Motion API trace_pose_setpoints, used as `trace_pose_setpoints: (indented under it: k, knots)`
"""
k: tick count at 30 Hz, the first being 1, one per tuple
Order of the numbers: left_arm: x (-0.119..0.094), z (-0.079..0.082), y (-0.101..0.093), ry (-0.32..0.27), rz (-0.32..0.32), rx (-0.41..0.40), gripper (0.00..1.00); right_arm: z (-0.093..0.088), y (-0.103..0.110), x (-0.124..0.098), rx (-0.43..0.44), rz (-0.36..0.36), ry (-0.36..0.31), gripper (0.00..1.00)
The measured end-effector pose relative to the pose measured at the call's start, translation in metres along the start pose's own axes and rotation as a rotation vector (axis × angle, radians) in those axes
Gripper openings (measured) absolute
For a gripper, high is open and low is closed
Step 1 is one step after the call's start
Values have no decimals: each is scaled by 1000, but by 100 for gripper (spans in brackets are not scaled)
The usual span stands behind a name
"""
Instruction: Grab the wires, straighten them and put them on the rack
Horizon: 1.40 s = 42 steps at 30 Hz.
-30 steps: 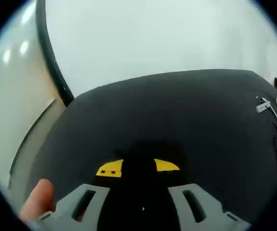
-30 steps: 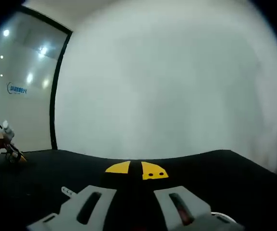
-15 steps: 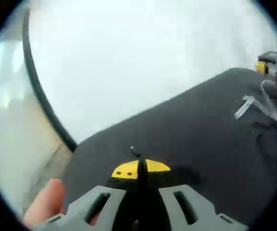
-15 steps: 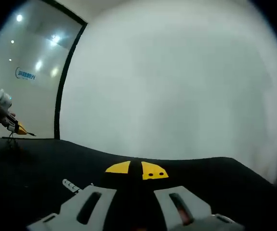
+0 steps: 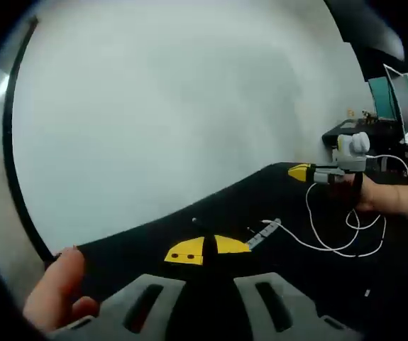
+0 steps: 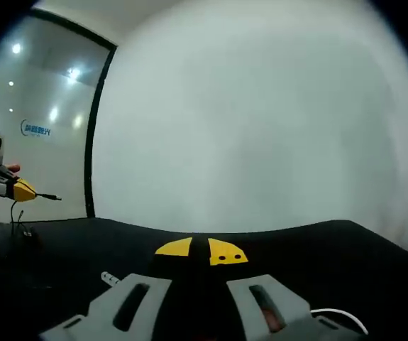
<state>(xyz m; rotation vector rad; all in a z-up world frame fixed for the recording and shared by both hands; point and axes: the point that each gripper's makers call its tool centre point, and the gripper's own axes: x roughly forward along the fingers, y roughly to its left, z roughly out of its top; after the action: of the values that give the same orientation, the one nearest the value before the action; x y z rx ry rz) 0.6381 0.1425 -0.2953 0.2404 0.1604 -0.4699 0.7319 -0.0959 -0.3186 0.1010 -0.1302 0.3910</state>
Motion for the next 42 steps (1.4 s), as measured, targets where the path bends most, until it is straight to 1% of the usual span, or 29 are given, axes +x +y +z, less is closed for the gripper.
trace_pose_setpoints:
  k: [3, 4, 6, 7, 9, 10, 11, 12, 13, 15, 16, 18, 20, 22, 24, 25, 26, 27, 28, 29, 30, 32, 35, 37, 38, 39, 40, 41, 42]
  knots:
    - [8, -10, -1, 4, 3, 4, 2, -2, 4, 2, -6, 14, 6, 4]
    - [11, -10, -2, -19, 4, -8, 2, -7, 6, 5, -14, 25, 21, 4]
    - [13, -7, -15, -65, -44, -67, 2, -10, 13, 9, -26, 55, 32, 4]
    - [13, -4, -25, -95, -77, -119, 2, -10, 16, 10, -37, 67, 33, 4]
    - [15, -2, -35, -122, -111, -174, 2, -7, 26, 10, -62, 99, 21, 4]
    - [14, -3, -41, -128, -110, -198, 2, -4, 30, 10, -59, 118, 11, 4]
    - [16, -4, -42, -124, -115, -212, 2, 1, 42, 4, -52, 145, -8, 4]
    - [16, -2, -48, -136, -131, -229, 2, 3, 46, 3, -26, 170, -21, 4]
    - [17, 4, -54, -157, -170, -247, 2, 3, 48, 2, -2, 185, -25, 4]
    - [16, 8, -56, -144, -180, -304, 2, 4, 52, 2, 102, 240, -16, 4]
    - [14, 12, -56, -151, -181, -305, 2, 7, 57, 3, 162, 285, -11, 4]
    - [8, 25, -58, -176, -200, -307, 2, 20, 67, 2, 328, 376, -35, 4]
    - [8, 26, -60, -141, -214, -291, 2, 32, 74, -3, 434, 437, -57, 4]
    - [11, 24, -60, -135, -216, -274, 2, 36, 78, -4, 476, 474, -62, 4]
    - [20, 10, -47, -89, -159, -267, 2, 32, 76, -3, 462, 458, -53, 4]
    - [25, 2, -43, -66, -150, -299, 2, 26, 75, -3, 433, 434, -34, 4]
    - [35, -10, -43, -24, -164, -355, 2, 24, 73, -2, 414, 421, -32, 4]
    - [40, -16, -42, -2, -163, -379, 2, 23, 72, 0, 405, 413, -29, 4]
    - [51, -27, -38, 20, -147, -407, 2, 21, 70, 1, 404, 404, -27, 4]
    - [60, -36, -37, 42, -140, -398, 2, 20, 69, 1, 402, 398, -25, 4]
    - [67, -46, -32, 77, -110, -387, 2, 20, 68, 2, 399, 391, -24, 4]
    - [80, -57, -28, 101, -83, -328, 2, 18, 67, 2, 395, 386, -18, 4]
    - [95, -62, -27, 116, -76, -318, 2, 15, 70, 3, 380, 381, -9, 4]
    - [101, -65, -37, 129, -119, -272, 2, 12, 71, 4, 356, 374, 4, 4]
    - [104, -69, -38, 154, -110, -259, 2, 11, 71, 5, 345, 370, 9, 4]
    - [108, -72, -36, 162, -87, -228, 2, 10, 72, 5, 335, 370, 12, 4]
    - [112, -72, -36, 148, -81, -193, 2, 10, 73, 6, 326, 371, 12, 4]
    - [116, -77, -35, 168, -70, -174, 2, 9, 73, 6, 317, 369, 16, 4]
    - [118, -86, -33, 212, -51, -172, 2, 6, 73, 7, 303, 363, 23, 4]
